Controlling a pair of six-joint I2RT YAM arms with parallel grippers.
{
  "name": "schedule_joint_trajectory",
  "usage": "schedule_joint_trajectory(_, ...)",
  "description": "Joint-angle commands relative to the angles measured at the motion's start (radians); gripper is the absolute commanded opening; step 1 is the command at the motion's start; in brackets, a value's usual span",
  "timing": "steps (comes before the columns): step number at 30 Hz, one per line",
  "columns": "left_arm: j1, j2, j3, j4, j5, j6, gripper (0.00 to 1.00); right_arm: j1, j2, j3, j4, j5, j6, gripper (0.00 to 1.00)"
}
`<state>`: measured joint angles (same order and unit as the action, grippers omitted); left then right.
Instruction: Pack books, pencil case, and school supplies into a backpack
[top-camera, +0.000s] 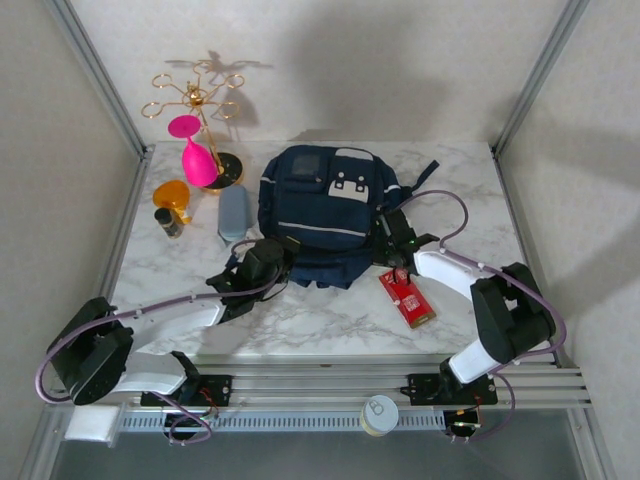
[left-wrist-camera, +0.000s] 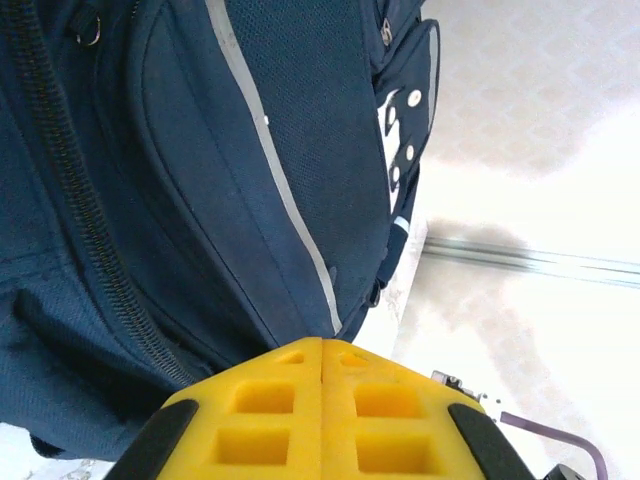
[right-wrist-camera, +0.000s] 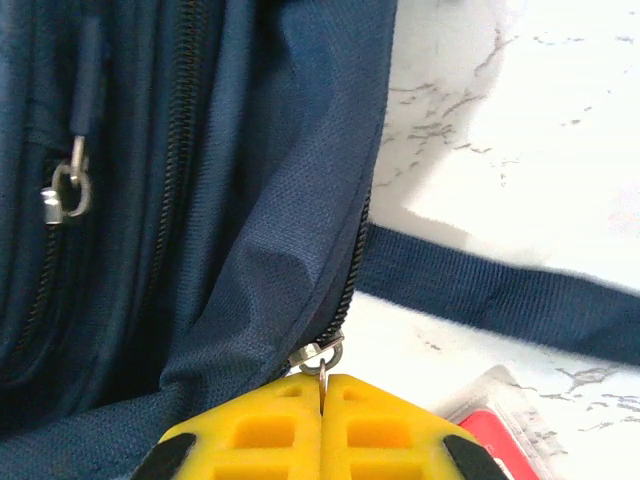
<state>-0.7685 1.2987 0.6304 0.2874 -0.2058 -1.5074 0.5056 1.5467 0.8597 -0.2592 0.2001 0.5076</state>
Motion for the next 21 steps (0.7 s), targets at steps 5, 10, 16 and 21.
schedule_joint_trajectory(5,-0.021,0.152,0.077,0.075,0.105,-0.022,0.57,0.064,-0.037,0.007,0.020,-0.004,-0.014,0.00)
schedule_joint_trajectory(10,-0.055,0.301,0.171,0.102,0.115,-0.148,0.79,0.065,-0.031,-0.001,0.044,-0.052,-0.014,0.00)
schedule_joint_trajectory(16,-0.069,0.398,0.209,0.080,0.109,-0.254,0.73,0.071,-0.025,-0.002,0.049,-0.049,-0.015,0.00)
schedule_joint_trajectory(21,-0.103,0.327,0.266,-0.003,0.024,-0.199,0.74,0.073,-0.025,0.006,0.042,-0.044,-0.014,0.00)
